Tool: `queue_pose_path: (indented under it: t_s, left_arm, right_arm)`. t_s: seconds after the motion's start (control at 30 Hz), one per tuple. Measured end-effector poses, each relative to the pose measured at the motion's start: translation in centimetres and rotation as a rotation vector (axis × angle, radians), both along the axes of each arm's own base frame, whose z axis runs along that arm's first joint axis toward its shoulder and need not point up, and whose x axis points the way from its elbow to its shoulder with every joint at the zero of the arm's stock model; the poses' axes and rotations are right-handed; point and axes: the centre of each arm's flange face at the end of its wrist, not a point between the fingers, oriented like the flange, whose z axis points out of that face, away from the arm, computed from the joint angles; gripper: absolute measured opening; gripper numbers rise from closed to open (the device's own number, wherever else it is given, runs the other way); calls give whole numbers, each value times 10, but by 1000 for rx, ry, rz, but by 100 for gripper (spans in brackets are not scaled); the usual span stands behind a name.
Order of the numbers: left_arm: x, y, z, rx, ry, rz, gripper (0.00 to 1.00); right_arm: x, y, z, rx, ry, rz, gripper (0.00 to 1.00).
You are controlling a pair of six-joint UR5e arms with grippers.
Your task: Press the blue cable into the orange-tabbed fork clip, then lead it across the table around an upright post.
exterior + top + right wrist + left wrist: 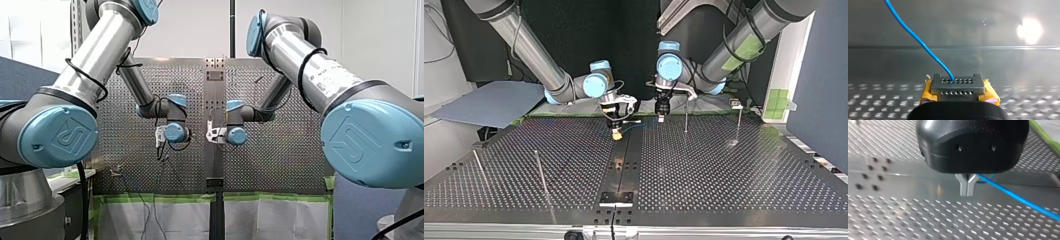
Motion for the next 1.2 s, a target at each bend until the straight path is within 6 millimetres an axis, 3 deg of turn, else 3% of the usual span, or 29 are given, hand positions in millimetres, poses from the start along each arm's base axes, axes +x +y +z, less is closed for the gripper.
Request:
queue_pose_path:
  t_s: [0.27,0.73,1.03,1.2]
  left_arm:
    - [-4,-13,47,-28,-76,-22,0]
    - [-2,-21,79,-73,-125,-14,0]
    - [6,-27,97,-97,-143,-17,0]
    - [6,-29,118,-117,-170,-19,0]
  right_arm:
    - [-1,3,52,-29,-21,2,0]
    - [-11,8,147,-108,-82,-2,0]
    - [-22,7,181,-134,-103,-13,0]
    - [-28,7,201,-153,-120,-19,0]
